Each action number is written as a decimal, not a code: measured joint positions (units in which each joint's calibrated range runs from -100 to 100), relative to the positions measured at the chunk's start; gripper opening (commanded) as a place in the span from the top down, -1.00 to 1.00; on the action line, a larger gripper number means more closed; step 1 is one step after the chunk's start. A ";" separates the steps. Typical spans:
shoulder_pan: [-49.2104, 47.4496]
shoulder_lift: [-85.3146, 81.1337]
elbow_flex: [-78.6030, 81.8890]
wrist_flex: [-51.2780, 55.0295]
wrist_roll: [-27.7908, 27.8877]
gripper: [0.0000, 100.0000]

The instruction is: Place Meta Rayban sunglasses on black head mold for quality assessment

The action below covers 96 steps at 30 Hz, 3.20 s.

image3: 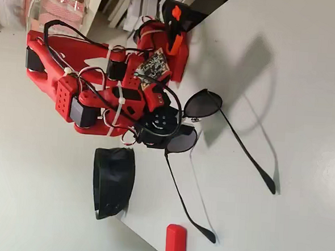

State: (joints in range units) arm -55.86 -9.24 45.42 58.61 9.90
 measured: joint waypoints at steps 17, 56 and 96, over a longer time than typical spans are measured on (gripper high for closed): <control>0.00 -2.52 0.00 0.00 0.12 0.16; -1.90 -2.61 2.89 0.00 0.24 0.17; -1.80 -2.61 5.68 -9.65 -4.40 1.00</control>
State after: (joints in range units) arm -57.66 -11.85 51.11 48.96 5.50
